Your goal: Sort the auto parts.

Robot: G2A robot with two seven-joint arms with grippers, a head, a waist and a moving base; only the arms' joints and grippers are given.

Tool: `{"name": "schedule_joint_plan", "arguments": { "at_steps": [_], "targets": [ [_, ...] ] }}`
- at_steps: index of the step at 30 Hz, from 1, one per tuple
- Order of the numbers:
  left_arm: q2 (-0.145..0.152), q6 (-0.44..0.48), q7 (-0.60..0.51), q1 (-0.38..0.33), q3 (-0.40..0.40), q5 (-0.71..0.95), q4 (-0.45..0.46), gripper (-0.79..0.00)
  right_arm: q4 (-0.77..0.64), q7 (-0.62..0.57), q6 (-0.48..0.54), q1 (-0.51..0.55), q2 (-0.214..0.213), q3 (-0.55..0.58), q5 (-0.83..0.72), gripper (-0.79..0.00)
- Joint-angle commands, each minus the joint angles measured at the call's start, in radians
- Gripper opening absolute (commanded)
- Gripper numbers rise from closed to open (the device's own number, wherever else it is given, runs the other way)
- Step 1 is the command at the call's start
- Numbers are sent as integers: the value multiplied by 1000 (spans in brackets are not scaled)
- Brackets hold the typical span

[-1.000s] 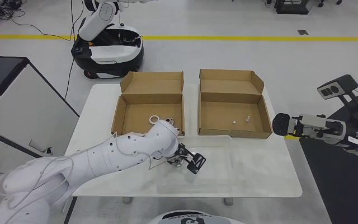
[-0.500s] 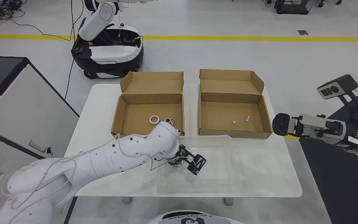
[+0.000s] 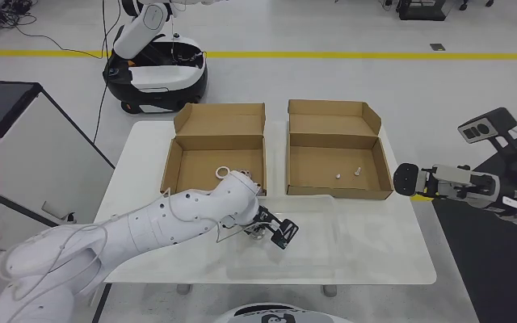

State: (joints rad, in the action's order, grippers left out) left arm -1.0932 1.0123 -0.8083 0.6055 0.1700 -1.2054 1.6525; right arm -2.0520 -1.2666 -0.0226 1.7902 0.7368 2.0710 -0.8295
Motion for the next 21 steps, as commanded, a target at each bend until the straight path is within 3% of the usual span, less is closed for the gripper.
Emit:
{"name": "schedule_joint_plan", "arguments": {
  "at_steps": [1, 16, 21],
  "targets": [
    [1, 0, 0, -4, 0, 5, 6, -785, 0, 0, 0, 0, 0, 0, 0, 0],
    [20, 0, 0, -108, 0, 166, 93, -785, 0, 0, 0, 0, 0, 0, 0, 0],
    [36, -53, -53, -160, 0, 264, 160, -785, 0, 0, 0, 0, 0, 0, 0, 0]
  ]
}}
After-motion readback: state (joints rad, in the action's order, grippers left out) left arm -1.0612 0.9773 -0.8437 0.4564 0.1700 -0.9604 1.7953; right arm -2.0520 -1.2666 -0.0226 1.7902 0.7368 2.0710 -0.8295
